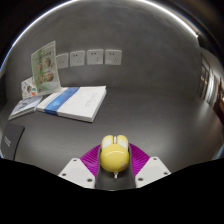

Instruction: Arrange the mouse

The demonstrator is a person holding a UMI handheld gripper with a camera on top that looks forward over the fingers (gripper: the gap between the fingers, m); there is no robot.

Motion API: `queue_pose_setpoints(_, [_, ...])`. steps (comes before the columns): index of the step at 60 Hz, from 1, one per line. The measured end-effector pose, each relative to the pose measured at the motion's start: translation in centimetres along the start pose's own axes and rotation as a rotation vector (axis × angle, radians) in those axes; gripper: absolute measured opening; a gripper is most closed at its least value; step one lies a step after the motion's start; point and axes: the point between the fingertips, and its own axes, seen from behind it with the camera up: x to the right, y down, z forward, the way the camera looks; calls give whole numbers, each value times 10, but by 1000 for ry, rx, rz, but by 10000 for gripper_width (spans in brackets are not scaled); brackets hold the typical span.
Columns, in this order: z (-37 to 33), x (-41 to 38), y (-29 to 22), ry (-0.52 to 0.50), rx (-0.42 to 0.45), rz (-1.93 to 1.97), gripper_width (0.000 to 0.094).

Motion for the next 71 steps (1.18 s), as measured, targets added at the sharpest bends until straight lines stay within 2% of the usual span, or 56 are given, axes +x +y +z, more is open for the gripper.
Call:
queue_pose_setpoints(5, [-63, -76, -20, 13, 54, 38, 394])
queue_pose_setpoints(7, [-44, -65, -31, 35, 75, 63, 394])
queue_pose_setpoints(13, [-110, -196, -82, 6, 203, 91, 393])
queue_pose_setpoints(14, [-107, -200, -84, -1, 219, 85, 393])
queue_pose_setpoints(17, [-129, -286, -94, -47, 246, 97, 391])
queue_pose_setpoints(25, [-142, -489, -52, -178, 193, 29, 390])
queue_pose_setpoints(32, [-125, -580, 7, -187, 95, -12, 390])
queue_pose_setpoints(40, [-98, -587, 43, -133, 28, -51, 391])
queue_pose_setpoints(41, [-98, -591, 49, -122, 21, -49, 451])
queue_pose_setpoints(42, [-96, -591, 49, -119, 18, -49, 454])
queue_pose_setpoints(43, [-98, -585, 43, -121, 41, -42, 402])
queue_pose_setpoints(44, [-97, -585, 42, -117, 41, -42, 463])
queue_pose_setpoints(46, [-95, -585, 43, -113, 34, -56, 454])
queue_pose_setpoints(47, [-95, -585, 42, -114, 37, -60, 536])
queue_pose_setpoints(48, [-95, -585, 42, -116, 35, -65, 550])
queue_pose_setpoints(49, [-95, -585, 44, -119, 24, -71, 525])
queue_pose_setpoints(50, [-95, -585, 45, -123, 18, -74, 600])
queue_pose_setpoints(57, [-121, -589, 46, -205, -3, -45, 864])
queue_pose_setpoints(64, [-171, -550, 46, -233, 1, 25, 843])
queue_pose_setpoints(71, [-201, -484, 61, -135, -4, 34, 840])
